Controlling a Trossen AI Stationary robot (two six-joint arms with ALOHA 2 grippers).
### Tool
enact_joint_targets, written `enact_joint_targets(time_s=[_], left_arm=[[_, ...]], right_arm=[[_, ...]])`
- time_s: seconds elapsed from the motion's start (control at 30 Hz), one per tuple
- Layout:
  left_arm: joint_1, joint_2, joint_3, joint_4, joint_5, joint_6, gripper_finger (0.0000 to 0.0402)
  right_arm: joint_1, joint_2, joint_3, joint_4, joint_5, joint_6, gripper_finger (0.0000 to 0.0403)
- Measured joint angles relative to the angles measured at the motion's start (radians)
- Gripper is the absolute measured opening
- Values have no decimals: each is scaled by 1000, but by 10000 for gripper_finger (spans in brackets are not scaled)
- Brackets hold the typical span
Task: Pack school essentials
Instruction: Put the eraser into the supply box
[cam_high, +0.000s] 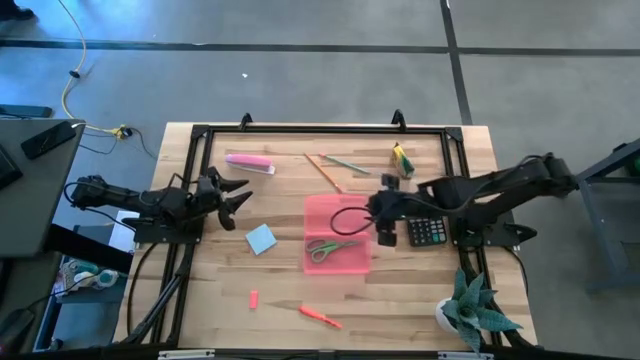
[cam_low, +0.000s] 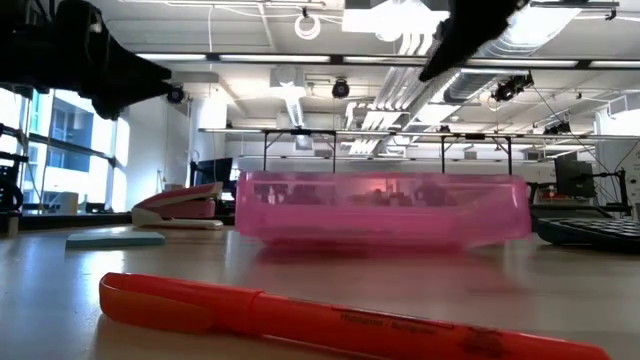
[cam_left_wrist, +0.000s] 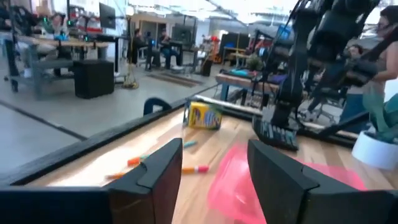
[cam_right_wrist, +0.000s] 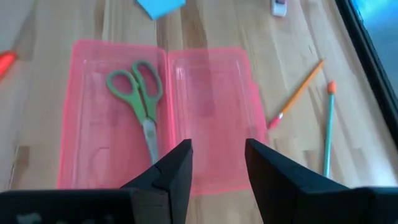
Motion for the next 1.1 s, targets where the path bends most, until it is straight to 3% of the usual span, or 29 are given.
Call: enact_joint_targets(time_s=[0.33, 0.47, 0.63, 0.83, 1.1], left_arm=[[0, 139, 170, -66, -37, 38, 170], [1, 251, 304, -209, -92, -1, 170], [1, 409, 487, -465, -110, -167, 170], [1, 598, 658, -735, 25, -376, 170], [-21, 802, 761, -862, 388, -673, 170]], right_arm=[[46, -114, -165, 40, 159, 111, 139], [59, -111, -168, 43, 169, 108, 139], [65, -111, -168, 43, 201, 107, 139], [55, -111, -168, 40, 229, 102, 139], [55, -111, -168, 28, 217, 100, 139]])
